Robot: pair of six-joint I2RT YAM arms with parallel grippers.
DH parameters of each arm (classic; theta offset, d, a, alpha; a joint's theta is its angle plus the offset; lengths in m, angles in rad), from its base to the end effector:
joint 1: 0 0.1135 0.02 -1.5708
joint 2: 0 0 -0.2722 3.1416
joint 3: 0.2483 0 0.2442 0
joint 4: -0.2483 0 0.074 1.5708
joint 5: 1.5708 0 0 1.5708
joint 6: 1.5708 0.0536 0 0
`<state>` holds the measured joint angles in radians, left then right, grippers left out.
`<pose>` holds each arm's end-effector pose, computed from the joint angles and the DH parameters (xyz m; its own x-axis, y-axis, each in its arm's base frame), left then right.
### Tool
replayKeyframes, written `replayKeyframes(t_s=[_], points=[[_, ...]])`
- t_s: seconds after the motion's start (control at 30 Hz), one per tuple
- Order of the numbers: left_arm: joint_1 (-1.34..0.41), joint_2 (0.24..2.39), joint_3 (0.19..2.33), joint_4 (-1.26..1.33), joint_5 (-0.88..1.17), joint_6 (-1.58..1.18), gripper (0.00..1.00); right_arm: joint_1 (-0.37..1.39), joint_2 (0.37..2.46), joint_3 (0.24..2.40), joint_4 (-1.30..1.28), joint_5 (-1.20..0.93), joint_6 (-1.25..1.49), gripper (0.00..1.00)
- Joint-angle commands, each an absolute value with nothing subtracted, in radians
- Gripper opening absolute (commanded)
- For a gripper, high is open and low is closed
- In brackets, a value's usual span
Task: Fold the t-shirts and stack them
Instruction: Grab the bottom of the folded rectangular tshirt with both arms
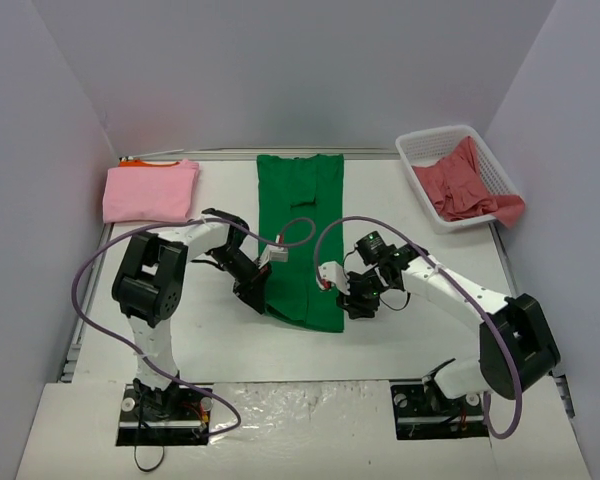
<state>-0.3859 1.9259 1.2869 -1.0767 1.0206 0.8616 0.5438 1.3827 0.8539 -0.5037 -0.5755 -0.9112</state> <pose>0.2846 -0.1649 0.1748 -0.5342 0.6453 -0.5461 0.7496 0.0630 -0.6589 0.2115 0.1619 0.2112 0.0814 -0.7255 -0.6834 -0.9929 0.0004 -0.1188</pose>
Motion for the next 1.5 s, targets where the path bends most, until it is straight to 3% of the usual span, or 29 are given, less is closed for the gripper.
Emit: replayKeyframes(t_s=[0.0, 0.27, 0.73, 0.83, 0.87, 0.93, 1.07, 1.47], points=[[-0.39, 1.922, 1.33, -1.158, 1.088, 0.917, 0.02, 0.587, 1.426, 0.856, -0.506, -0.585, -0.92, 0.35], [-0.39, 1.948, 1.344, -1.164, 1.078, 0.92, 0.02, 0.701, 1.56, 0.9, -0.508, -0.514, -0.911, 0.34], [-0.388, 1.947, 1.342, -1.17, 1.075, 0.928, 0.02, 0.749, 1.681, 0.92, -0.477, -0.446, -0.893, 0.34], [-0.382, 1.948, 1.344, -1.183, 1.08, 0.939, 0.02, 0.761, 1.683, 0.885, -0.439, -0.407, -0.874, 0.24], [-0.379, 1.947, 1.344, -1.184, 1.081, 0.942, 0.02, 0.761, 1.681, 0.878, -0.43, -0.399, -0.87, 0.12], [-0.374, 1.945, 1.342, -1.187, 1.085, 0.949, 0.02, 0.761, 1.686, 0.868, -0.423, -0.385, -0.862, 0.0], [-0.365, 1.945, 1.347, -1.2, 1.081, 0.96, 0.02, 0.759, 1.664, 0.874, -0.439, -0.38, -0.844, 0.0], [-0.37, 1.758, 1.339, -1.341, 1.049, 1.048, 0.02, 0.609, 1.485, 1.071, -0.859, -0.626, -0.991, 0.0]])
